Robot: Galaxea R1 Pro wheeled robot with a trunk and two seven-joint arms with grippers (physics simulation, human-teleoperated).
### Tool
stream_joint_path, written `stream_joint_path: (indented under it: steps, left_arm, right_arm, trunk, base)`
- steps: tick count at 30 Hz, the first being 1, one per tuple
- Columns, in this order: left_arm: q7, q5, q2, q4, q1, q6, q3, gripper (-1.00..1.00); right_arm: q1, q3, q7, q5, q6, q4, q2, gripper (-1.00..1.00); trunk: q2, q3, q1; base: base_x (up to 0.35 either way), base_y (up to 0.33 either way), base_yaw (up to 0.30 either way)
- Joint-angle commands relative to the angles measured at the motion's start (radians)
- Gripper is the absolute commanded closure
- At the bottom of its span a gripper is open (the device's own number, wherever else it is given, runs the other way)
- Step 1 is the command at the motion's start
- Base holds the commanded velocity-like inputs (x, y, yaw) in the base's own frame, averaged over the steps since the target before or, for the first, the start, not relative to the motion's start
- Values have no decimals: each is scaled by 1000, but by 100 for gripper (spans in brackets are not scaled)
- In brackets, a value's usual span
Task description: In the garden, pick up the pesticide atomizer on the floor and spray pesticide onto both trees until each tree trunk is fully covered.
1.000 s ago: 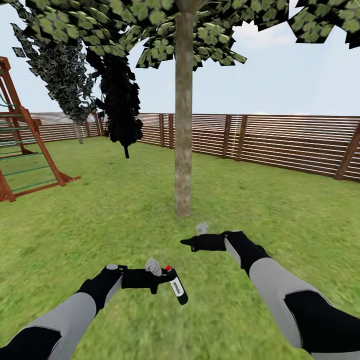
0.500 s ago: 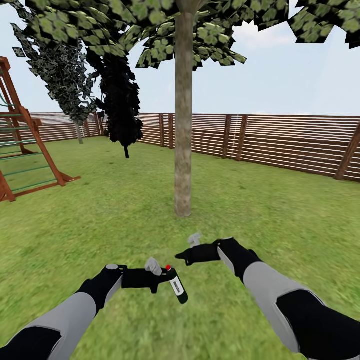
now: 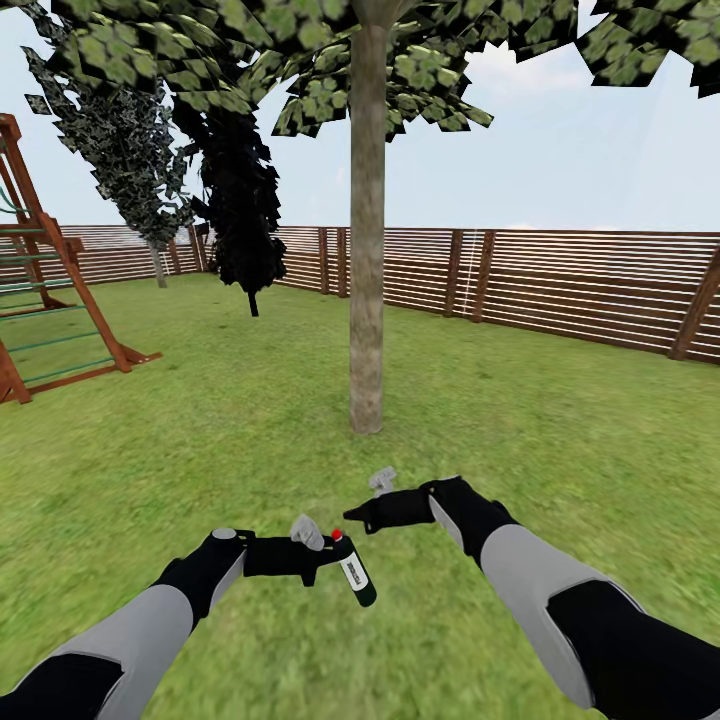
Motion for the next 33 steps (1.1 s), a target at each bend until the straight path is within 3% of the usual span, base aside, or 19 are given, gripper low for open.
stream_joint_path:
  steps: [1, 17, 23, 26, 27, 29, 33]
  left_arm:
    - [-2, -3, 0, -1, -1, 0, 1, 100]
    - [-1, 0, 0, -1, -1, 0, 1, 100]
    - [71, 1, 0, -1, -1, -1, 4, 100]
    - [76, 1, 0, -1, -1, -2, 6, 100]
    - [77, 1, 0, -1, -1, -2, 6, 100]
    - [77, 1, 0, 0, -1, -2, 8, 100]
    - [77, 1, 1, 0, -1, -4, 11, 100]
  right_arm:
    - [-1, 3, 0, -6, 9, 4, 0, 100]
    - [1, 3, -1, -6, 8, 50, 10, 100]
    - [1, 3, -5, -5, 7, 49, 15, 100]
    - [0, -2, -126, -5, 4, 45, 7, 100]
    - [-1, -3, -174, -5, 4, 44, 2, -100]
    - [-2, -5, -263, -6, 1, 38, -18, -100]
    - [-3, -7, -433, -7, -1, 12, -87, -100]
  trunk:
    - [-2, -2, 1]
    - [-2, -2, 1]
    - [-2, -2, 1]
    - [-2, -2, 1]
    - [-2, -2, 1]
    - [-2, -2, 1]
    - [-2, -2, 1]
  base:
    - [0, 0, 0]
    - [0, 0, 0]
    - [0, 0, 0]
    - [0, 0, 0]
    - [0, 0, 0]
    - [0, 0, 0]
    - [0, 0, 0]
